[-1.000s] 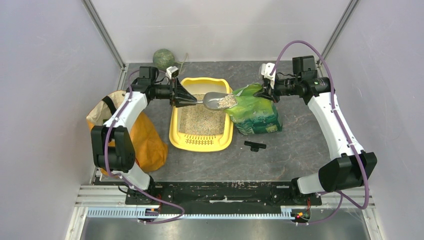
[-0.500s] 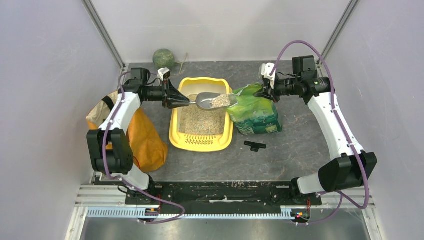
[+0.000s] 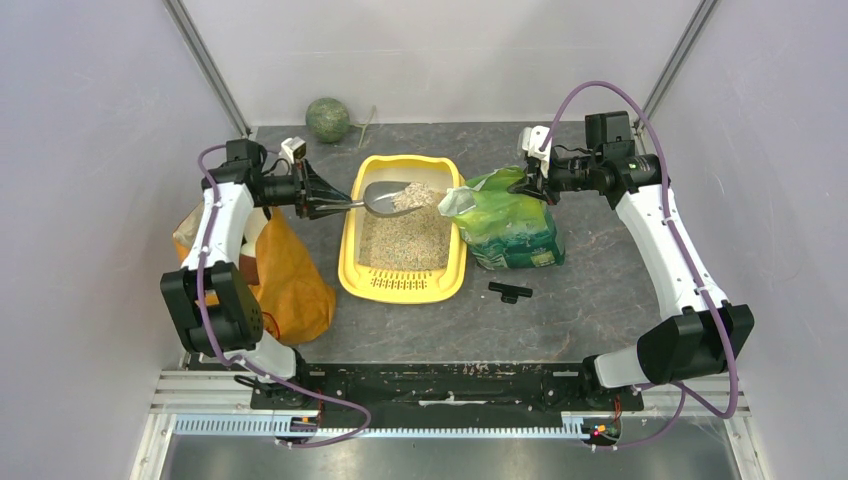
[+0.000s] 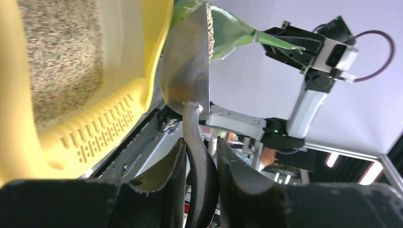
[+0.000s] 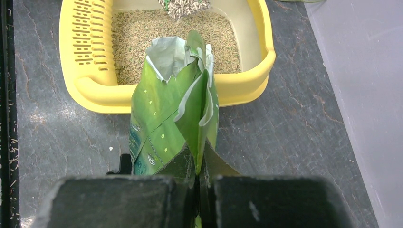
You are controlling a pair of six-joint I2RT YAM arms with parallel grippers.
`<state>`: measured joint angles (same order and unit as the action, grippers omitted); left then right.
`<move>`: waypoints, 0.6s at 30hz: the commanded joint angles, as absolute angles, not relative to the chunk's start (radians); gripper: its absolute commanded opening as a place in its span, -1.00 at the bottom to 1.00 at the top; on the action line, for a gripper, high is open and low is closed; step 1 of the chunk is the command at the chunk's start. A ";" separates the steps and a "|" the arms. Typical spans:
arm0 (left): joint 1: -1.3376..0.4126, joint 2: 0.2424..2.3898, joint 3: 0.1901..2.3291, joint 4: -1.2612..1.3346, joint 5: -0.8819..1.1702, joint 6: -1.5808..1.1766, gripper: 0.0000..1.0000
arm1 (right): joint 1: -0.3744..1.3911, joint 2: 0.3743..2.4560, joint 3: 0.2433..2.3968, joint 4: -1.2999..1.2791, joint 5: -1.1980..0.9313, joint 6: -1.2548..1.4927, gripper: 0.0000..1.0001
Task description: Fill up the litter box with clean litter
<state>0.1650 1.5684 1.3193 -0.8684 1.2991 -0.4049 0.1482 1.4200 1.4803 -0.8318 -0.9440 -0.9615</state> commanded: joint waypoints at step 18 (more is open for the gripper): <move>-0.162 1.440 1.599 -1.109 0.367 -0.098 -0.96 | 0.153 1.373 1.523 -0.707 -0.944 -0.924 -1.00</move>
<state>-0.0666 1.5204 1.5429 -1.1339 0.5755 -0.1875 0.1486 1.4200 1.4803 -0.8162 -0.9249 -0.9329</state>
